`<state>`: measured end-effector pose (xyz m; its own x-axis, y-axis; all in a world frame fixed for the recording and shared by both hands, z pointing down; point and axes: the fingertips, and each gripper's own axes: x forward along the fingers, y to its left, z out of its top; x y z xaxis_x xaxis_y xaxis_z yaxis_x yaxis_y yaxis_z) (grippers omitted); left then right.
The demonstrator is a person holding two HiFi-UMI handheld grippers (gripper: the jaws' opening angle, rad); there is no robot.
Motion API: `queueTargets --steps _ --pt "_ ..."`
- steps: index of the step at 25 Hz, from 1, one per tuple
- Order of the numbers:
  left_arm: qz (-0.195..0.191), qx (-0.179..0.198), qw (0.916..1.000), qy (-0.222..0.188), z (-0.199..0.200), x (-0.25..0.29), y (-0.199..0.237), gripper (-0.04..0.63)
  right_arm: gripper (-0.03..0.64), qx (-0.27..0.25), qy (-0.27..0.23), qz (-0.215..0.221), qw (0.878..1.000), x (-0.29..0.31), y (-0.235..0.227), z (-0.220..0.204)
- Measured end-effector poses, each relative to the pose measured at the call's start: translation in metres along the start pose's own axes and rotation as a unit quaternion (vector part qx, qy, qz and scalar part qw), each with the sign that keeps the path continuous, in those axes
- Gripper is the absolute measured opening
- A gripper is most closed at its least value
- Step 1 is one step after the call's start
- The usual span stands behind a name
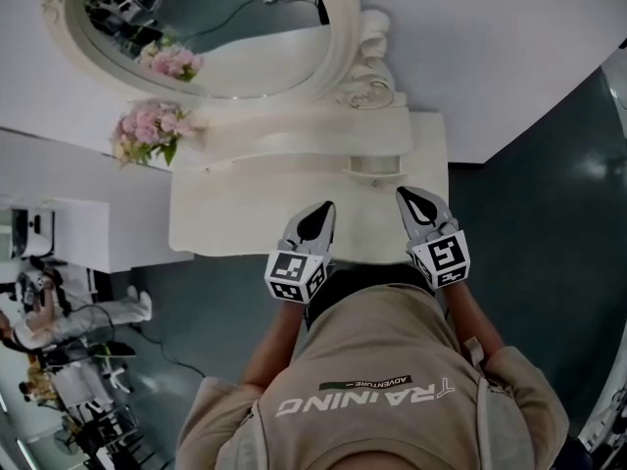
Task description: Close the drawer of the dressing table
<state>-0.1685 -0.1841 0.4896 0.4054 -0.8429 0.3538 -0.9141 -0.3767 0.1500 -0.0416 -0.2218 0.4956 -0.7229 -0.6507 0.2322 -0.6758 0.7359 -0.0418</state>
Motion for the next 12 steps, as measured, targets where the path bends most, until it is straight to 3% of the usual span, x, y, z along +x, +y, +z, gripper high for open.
queueTargets --steps 12 --pt "-0.071 -0.011 0.9940 0.082 -0.054 0.060 -0.025 0.017 0.002 0.019 0.022 -0.054 0.998 -0.020 -0.016 -0.017"
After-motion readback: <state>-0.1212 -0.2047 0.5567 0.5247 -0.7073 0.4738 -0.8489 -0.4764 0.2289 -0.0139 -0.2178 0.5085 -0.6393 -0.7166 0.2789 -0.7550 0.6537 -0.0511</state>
